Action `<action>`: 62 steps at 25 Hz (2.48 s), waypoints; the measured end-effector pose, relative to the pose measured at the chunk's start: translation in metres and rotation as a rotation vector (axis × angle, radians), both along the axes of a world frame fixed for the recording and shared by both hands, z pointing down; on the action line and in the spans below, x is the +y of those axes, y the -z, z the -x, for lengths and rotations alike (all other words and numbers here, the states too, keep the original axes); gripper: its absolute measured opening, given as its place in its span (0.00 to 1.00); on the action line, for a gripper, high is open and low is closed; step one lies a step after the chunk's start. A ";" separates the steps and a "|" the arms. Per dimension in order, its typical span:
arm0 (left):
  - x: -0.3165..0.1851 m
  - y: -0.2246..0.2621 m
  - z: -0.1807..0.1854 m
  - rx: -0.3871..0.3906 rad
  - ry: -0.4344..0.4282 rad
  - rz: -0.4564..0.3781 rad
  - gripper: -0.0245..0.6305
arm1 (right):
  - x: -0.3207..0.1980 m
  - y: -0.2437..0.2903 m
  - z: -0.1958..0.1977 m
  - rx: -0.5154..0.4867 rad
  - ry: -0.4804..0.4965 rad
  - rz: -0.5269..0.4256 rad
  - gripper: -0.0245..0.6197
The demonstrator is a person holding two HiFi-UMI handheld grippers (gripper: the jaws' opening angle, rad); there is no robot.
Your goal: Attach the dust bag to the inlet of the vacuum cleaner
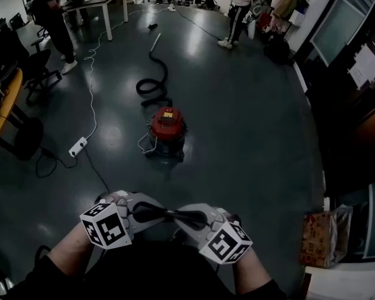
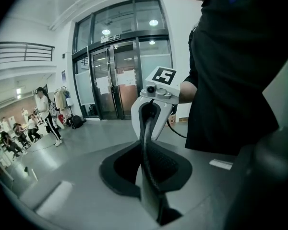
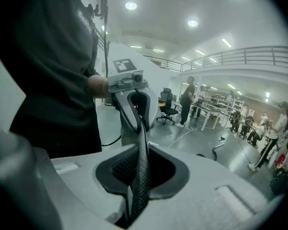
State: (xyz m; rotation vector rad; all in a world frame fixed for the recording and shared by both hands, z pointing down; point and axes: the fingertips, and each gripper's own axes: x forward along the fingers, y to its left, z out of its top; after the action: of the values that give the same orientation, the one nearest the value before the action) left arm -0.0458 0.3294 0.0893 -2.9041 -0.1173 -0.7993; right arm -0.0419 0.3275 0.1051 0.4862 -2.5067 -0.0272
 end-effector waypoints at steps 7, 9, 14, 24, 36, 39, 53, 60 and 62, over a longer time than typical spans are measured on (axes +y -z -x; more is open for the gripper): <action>0.000 -0.001 -0.031 -0.020 0.042 -0.046 0.09 | -0.002 0.006 -0.029 -0.005 0.040 -0.075 0.11; -0.001 -0.003 -0.040 -0.024 0.054 -0.055 0.09 | -0.004 0.005 -0.038 0.000 0.055 -0.091 0.11; -0.006 -0.005 -0.058 -0.027 0.083 -0.046 0.09 | -0.008 -0.005 -0.059 -0.006 0.097 -0.100 0.11; -0.056 -0.018 -0.044 0.041 0.058 0.025 0.08 | -0.057 -0.006 -0.047 0.030 0.082 -0.036 0.13; -0.185 -0.033 0.034 0.136 -0.044 0.093 0.09 | -0.185 -0.021 0.029 0.110 -0.018 0.027 0.11; -0.208 -0.039 0.045 0.145 -0.058 0.099 0.11 | -0.206 -0.028 0.040 0.120 -0.031 0.042 0.10; -0.260 -0.076 -0.004 0.020 0.085 0.097 0.11 | -0.258 -0.070 -0.012 0.021 0.104 0.116 0.09; -0.286 -0.116 -0.055 -0.062 0.174 0.012 0.10 | -0.284 -0.109 -0.062 0.003 0.147 0.099 0.09; -0.291 -0.134 -0.063 -0.073 0.188 0.017 0.10 | -0.289 -0.127 -0.070 -0.007 0.137 0.104 0.09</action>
State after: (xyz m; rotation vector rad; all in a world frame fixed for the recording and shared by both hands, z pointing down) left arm 0.0170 0.0385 0.2233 -2.9341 0.1450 -0.9374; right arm 0.0282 0.0386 0.2321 0.2719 -2.5296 0.0516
